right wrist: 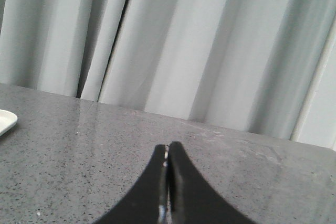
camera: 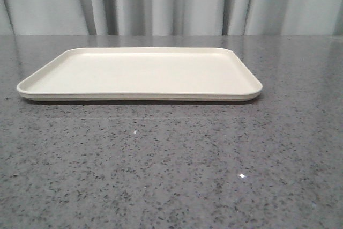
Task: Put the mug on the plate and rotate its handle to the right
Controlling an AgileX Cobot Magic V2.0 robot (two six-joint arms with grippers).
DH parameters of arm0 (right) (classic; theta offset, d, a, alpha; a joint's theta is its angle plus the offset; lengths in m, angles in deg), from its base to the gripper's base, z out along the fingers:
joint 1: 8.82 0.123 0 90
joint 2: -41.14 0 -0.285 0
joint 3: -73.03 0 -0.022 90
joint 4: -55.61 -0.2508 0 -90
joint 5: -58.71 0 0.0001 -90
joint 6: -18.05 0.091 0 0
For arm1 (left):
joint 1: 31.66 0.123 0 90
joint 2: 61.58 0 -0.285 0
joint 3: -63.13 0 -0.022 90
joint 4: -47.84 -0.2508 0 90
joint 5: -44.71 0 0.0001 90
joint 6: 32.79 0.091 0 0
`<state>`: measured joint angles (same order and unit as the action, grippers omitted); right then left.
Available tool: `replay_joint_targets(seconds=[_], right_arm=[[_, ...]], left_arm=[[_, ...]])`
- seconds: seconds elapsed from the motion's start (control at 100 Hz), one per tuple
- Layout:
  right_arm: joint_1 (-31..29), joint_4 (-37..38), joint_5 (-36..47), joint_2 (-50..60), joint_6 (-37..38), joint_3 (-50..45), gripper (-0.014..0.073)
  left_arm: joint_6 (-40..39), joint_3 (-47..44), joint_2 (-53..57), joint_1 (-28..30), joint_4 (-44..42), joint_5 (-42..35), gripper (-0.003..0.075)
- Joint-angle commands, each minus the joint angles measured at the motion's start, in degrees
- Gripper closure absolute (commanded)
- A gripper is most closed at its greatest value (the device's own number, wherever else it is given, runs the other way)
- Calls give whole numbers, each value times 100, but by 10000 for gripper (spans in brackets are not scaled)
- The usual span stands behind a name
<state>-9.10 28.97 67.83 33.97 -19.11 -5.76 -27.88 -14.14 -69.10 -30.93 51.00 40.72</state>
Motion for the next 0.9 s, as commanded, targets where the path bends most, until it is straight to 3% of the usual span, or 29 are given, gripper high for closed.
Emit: replay_joint_targets(seconds=[0.0, 0.89], right_arm=[[-39, 27, 435, 118, -52, 2, 655], [-39, -40, 436, 118, -11, 2, 655]], left_arm=[[-20, -53, 169, 13, 14, -488, 740], [-20, -53, 169, 13, 14, -509, 740]])
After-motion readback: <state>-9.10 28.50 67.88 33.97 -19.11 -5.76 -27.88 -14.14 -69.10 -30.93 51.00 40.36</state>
